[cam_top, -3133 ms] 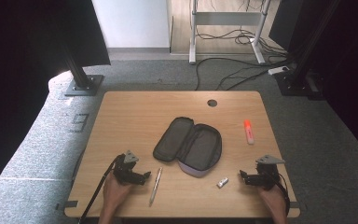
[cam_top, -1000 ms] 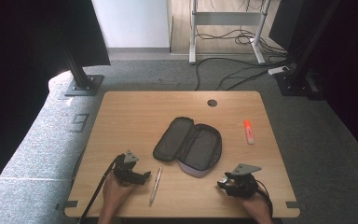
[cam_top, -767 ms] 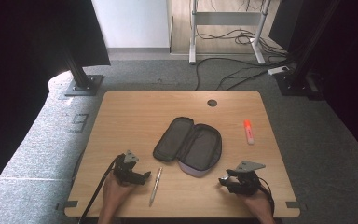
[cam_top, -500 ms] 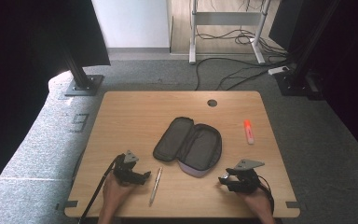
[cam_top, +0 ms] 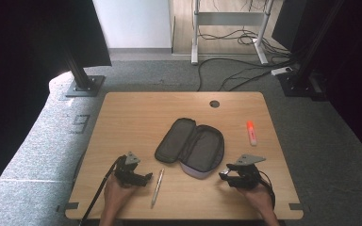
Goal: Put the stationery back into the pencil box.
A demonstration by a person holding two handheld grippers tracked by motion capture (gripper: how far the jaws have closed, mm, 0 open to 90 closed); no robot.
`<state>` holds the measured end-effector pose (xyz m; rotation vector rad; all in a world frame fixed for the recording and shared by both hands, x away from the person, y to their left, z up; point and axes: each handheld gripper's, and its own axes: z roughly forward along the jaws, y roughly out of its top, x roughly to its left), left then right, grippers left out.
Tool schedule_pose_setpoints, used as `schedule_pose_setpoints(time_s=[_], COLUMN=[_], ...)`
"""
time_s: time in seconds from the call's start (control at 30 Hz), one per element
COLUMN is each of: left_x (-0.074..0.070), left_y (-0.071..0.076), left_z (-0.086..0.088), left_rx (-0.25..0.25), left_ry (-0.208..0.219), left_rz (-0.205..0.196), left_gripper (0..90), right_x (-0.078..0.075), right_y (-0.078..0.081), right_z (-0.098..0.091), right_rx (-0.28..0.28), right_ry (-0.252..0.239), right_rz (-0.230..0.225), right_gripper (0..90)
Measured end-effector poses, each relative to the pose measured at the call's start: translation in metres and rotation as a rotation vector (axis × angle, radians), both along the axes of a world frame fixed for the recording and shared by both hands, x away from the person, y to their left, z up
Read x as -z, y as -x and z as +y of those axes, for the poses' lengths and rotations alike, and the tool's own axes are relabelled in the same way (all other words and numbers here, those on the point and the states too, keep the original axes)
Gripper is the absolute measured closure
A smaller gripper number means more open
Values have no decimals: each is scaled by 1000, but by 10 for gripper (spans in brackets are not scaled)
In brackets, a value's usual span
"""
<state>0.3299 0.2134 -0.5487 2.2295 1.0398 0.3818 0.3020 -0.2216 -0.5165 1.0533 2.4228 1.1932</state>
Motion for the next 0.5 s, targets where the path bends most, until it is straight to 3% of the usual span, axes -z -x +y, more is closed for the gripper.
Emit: schedule_pose_setpoints(time_s=[0.5], left_x=[0], left_y=[0], left_z=[0], left_rx=[0], left_ry=[1], left_rz=[-1], left_gripper=[0], right_x=[-16], right_y=[-22], right_z=[7], right_rx=[-5], right_ry=[-15], right_rz=[-22], right_gripper=[464])
